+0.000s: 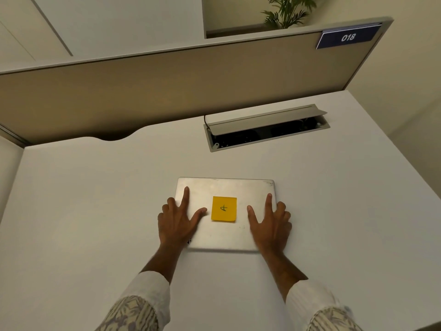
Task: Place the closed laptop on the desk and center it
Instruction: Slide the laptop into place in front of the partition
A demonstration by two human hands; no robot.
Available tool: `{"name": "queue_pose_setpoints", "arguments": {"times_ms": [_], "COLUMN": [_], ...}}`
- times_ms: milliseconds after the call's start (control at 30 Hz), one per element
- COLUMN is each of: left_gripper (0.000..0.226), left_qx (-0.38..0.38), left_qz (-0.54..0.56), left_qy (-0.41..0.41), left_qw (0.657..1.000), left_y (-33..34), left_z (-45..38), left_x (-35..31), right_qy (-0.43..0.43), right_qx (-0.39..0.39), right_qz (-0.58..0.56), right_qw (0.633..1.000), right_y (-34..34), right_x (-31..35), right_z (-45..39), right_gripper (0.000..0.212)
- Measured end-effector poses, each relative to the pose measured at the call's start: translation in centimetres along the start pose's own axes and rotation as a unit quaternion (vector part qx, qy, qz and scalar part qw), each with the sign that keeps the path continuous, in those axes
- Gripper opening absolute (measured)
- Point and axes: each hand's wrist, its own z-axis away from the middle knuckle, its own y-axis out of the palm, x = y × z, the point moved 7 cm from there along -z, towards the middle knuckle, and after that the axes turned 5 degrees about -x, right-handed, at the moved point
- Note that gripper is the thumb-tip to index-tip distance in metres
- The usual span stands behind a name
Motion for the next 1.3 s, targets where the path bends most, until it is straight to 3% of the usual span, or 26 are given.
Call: {"name": "queue_pose_setpoints", "arguments": {"times_ms": [367,967,1300], "left_gripper": [0.103,0.096,0.104], "left_qx": [0.022,0.008,0.015], "left_qz": [-0.022,-0.042,0.070], "left_qy": [-0.031,-0.055,-0.140], "left_qw": [0.999,0.998,0.988], "left_y": [-0.5,-0.4,-0.1], "left_z": [1.2,1.8,1.3], "left_x": [-0.9,-0.8,-2.1], "right_qy": [0.007,-0.015,0.001], "right_qx": [0.015,0.014,0.019], "right_qz": [0.001,0.011,-0.023], "right_qw": [1.000,1.000,1.000], "right_y": [-0.1,0.0,-0.2], "right_x": [-0.3,-0.5,0.0], "right_z": [0.4,0.3,-0.6], "right_gripper": [0.081,0.084,0.084]}}
